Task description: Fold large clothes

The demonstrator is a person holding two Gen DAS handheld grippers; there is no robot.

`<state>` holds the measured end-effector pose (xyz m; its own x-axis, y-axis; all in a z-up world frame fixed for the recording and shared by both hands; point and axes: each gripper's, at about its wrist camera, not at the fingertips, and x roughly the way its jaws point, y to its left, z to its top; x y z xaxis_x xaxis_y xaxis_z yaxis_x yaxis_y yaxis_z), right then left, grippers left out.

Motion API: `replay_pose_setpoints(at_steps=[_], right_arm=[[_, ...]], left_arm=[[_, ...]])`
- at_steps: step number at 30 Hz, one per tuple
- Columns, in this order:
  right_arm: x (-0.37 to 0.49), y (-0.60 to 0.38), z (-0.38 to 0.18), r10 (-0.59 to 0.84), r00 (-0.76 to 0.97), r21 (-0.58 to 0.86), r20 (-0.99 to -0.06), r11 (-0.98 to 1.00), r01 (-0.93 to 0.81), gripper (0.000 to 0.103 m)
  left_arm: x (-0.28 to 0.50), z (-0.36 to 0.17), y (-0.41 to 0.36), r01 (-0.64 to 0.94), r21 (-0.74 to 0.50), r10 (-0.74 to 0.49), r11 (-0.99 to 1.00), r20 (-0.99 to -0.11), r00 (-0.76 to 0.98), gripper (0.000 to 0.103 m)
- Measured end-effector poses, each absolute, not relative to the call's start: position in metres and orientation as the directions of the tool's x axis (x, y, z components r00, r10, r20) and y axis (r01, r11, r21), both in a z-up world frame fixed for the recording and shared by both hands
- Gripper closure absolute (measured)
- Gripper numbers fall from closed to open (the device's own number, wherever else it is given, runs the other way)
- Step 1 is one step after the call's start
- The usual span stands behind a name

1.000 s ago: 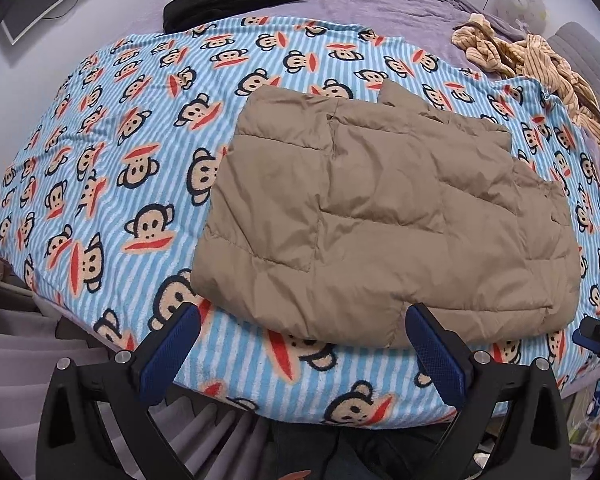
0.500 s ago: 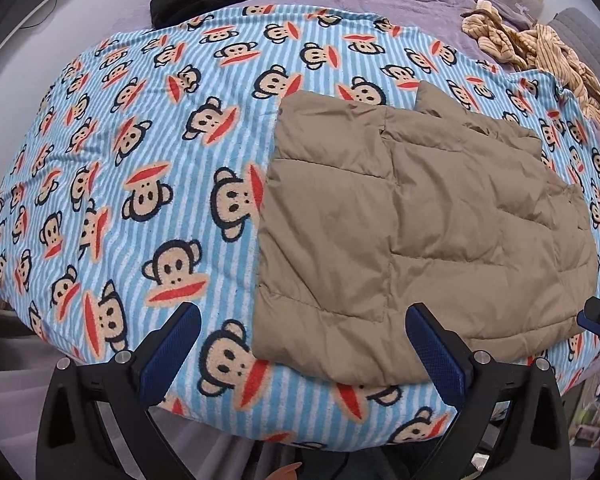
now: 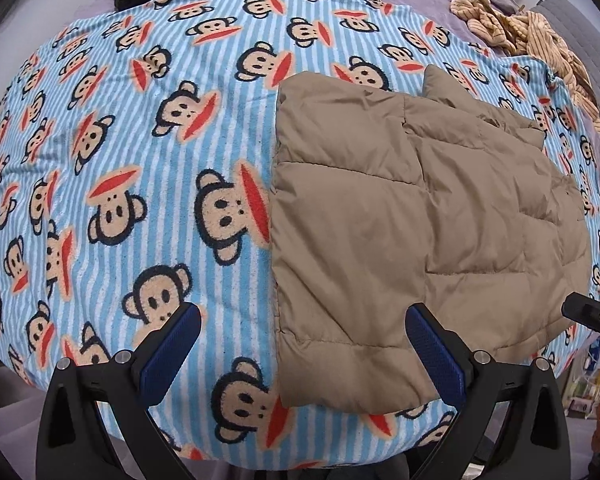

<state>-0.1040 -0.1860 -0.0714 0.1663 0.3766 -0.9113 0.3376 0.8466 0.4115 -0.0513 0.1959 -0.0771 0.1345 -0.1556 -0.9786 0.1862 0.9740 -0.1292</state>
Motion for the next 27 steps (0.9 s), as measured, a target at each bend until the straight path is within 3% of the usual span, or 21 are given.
replay_pose_setpoints(at_steps=[9,21,27], right_arm=[[-0.091,-0.177,-0.070,0.204,0.103,0.227,-0.973,0.922,0.314,0.015],[-0.068,-0.197,-0.080,0.289,0.061,0.295,-0.955,0.921,0.254,0.015],[-0.065,-0.201,-0.096,0.301,0.009,0.294,-0.954,0.924,0.244,0.015]], left_arm=[[-0.044,-0.086,0.189,0.193,-0.147,-0.171,0.970,-0.979,0.115,0.001],[-0.040,-0.096,0.195,0.086,-0.195,-0.205,0.977,-0.969,0.135,0.001],[-0.021,-0.113,0.211,0.160,-0.327,-0.348,0.931,-0.929,0.129,0.001]])
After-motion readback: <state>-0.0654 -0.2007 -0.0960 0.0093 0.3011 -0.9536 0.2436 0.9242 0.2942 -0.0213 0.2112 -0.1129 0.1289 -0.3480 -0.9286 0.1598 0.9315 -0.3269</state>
